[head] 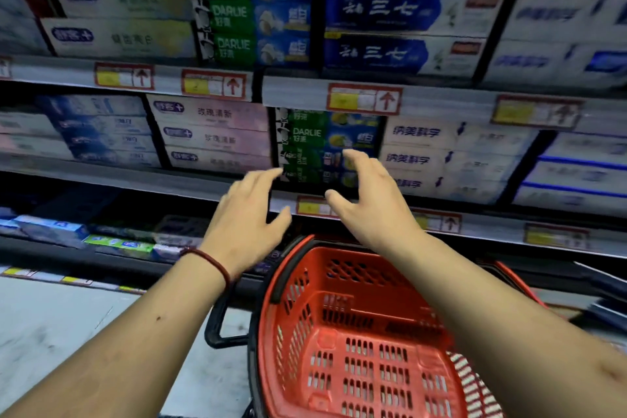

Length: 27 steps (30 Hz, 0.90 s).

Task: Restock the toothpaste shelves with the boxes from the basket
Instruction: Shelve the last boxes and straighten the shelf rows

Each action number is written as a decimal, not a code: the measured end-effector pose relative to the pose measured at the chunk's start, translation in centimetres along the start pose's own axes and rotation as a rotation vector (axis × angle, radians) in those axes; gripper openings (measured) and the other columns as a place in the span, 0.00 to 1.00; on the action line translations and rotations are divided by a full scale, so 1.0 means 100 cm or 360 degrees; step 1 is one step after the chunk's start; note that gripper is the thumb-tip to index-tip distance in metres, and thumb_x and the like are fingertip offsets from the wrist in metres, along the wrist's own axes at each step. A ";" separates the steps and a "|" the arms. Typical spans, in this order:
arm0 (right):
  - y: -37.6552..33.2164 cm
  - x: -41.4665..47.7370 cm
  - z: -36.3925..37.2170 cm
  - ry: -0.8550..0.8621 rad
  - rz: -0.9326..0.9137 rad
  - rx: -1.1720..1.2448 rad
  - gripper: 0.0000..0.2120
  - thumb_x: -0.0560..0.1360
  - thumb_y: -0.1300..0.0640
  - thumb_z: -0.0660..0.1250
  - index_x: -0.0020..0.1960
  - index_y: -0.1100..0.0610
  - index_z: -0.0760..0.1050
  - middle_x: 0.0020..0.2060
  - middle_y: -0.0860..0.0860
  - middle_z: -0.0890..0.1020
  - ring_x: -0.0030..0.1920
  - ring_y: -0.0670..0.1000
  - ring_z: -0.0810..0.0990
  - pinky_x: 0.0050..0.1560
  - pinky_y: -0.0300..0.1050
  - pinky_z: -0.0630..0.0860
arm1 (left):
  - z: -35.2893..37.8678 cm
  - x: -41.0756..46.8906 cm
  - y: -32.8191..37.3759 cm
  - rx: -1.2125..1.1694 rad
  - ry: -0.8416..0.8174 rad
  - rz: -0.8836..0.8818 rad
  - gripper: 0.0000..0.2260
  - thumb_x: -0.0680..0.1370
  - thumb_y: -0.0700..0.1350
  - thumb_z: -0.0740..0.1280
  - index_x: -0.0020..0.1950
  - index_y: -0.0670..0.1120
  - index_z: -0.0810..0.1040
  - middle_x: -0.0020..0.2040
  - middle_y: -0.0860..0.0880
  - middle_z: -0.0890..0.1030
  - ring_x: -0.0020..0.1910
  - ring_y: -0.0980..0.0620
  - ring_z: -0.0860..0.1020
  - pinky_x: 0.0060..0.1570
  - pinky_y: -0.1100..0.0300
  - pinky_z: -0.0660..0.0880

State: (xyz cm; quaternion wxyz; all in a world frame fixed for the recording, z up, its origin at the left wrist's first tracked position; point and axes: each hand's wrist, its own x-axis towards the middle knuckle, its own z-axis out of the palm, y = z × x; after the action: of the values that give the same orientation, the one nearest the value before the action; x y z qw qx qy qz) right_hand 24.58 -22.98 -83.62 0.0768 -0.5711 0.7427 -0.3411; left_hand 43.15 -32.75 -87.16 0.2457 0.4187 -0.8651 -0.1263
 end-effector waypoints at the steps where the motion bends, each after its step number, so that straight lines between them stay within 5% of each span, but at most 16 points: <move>1: 0.004 -0.007 -0.008 0.0008 -0.0007 -0.0016 0.33 0.79 0.48 0.68 0.79 0.50 0.58 0.74 0.51 0.67 0.73 0.52 0.67 0.69 0.44 0.65 | 0.006 -0.005 0.010 -0.0041 -0.0013 0.0000 0.29 0.78 0.53 0.68 0.78 0.50 0.65 0.73 0.48 0.70 0.70 0.44 0.71 0.69 0.44 0.70; 9: 0.052 -0.065 -0.073 0.0143 0.0149 -0.0062 0.34 0.79 0.44 0.66 0.79 0.48 0.57 0.74 0.50 0.66 0.73 0.53 0.66 0.71 0.52 0.69 | 0.045 -0.024 0.104 -0.0453 -0.0039 -0.0150 0.29 0.80 0.51 0.68 0.79 0.50 0.62 0.75 0.46 0.67 0.74 0.46 0.68 0.72 0.52 0.65; 15: 0.107 -0.111 -0.108 0.0171 0.0405 -0.0142 0.36 0.78 0.43 0.68 0.80 0.50 0.57 0.74 0.52 0.66 0.73 0.54 0.66 0.72 0.50 0.67 | 0.077 -0.024 0.117 -0.0286 -0.0237 -0.0260 0.31 0.79 0.53 0.68 0.79 0.50 0.61 0.74 0.43 0.68 0.72 0.41 0.69 0.71 0.45 0.68; 21: 0.187 -0.157 -0.101 0.0111 0.0956 -0.0338 0.39 0.74 0.40 0.70 0.78 0.54 0.59 0.70 0.58 0.69 0.71 0.61 0.69 0.71 0.55 0.68 | 0.099 -0.028 0.080 0.0342 -0.0515 -0.0966 0.35 0.73 0.58 0.71 0.75 0.45 0.64 0.72 0.36 0.67 0.71 0.32 0.67 0.68 0.39 0.66; 27: 0.248 -0.192 -0.077 0.0136 0.1534 -0.0266 0.33 0.73 0.45 0.74 0.69 0.60 0.65 0.64 0.64 0.74 0.64 0.66 0.75 0.61 0.56 0.75 | 0.134 -0.038 -0.007 0.0462 -0.0824 -0.1409 0.55 0.66 0.66 0.71 0.79 0.32 0.56 0.77 0.32 0.62 0.76 0.32 0.64 0.73 0.40 0.65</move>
State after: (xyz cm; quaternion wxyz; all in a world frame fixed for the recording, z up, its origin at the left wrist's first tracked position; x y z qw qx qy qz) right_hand 7.42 0.41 -97.85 0.1493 -0.1521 0.9498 -0.2290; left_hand 38.51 -30.03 -100.04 -0.1130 0.7284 -0.6467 -0.1961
